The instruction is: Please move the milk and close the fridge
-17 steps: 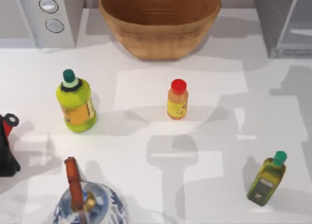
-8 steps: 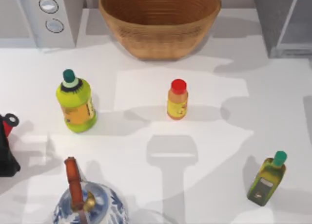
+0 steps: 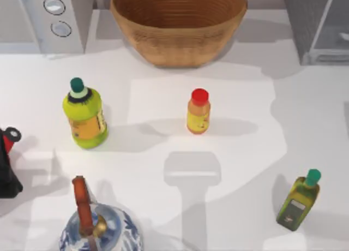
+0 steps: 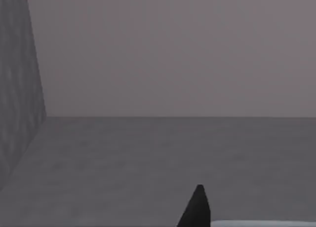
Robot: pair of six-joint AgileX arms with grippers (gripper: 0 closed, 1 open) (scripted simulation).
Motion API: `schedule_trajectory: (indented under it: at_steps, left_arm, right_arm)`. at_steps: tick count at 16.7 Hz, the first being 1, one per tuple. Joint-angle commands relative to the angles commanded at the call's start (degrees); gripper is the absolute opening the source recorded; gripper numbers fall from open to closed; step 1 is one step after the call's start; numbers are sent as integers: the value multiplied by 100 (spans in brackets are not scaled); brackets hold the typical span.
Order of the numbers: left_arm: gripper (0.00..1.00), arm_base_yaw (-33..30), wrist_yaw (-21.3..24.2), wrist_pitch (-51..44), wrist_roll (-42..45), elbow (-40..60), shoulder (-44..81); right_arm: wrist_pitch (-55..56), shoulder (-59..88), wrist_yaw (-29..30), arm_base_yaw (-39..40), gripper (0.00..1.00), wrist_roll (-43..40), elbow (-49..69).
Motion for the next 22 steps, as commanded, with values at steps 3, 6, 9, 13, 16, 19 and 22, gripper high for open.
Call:
schedule_trajectory:
  at_steps: [3, 6, 9, 13, 16, 19, 22]
  left_arm:
    - [100, 0, 0, 0, 0, 0, 0]
    - [100, 0, 0, 0, 0, 0, 0]
    - [100, 0, 0, 0, 0, 0, 0]
    - [100, 0, 0, 0, 0, 0, 0]
    - [100, 0, 0, 0, 0, 0, 0]
    - [100, 0, 0, 0, 0, 0, 0]
    - [100, 0, 0, 0, 0, 0, 0]
  right_arm:
    - [-11, 20, -13, -30, 0, -9, 24]
    - [-11, 20, -13, -30, 0, -9, 24]
    - [-11, 20, -13, -30, 23, -9, 24]
    - [-11, 20, -13, -30, 53, -9, 24]
    - [-11, 20, -13, -30, 75, -9, 24]
    - [-11, 20, -13, -30, 98, -9, 24]
    - [-11, 20, -13, -30, 100, -9, 24]
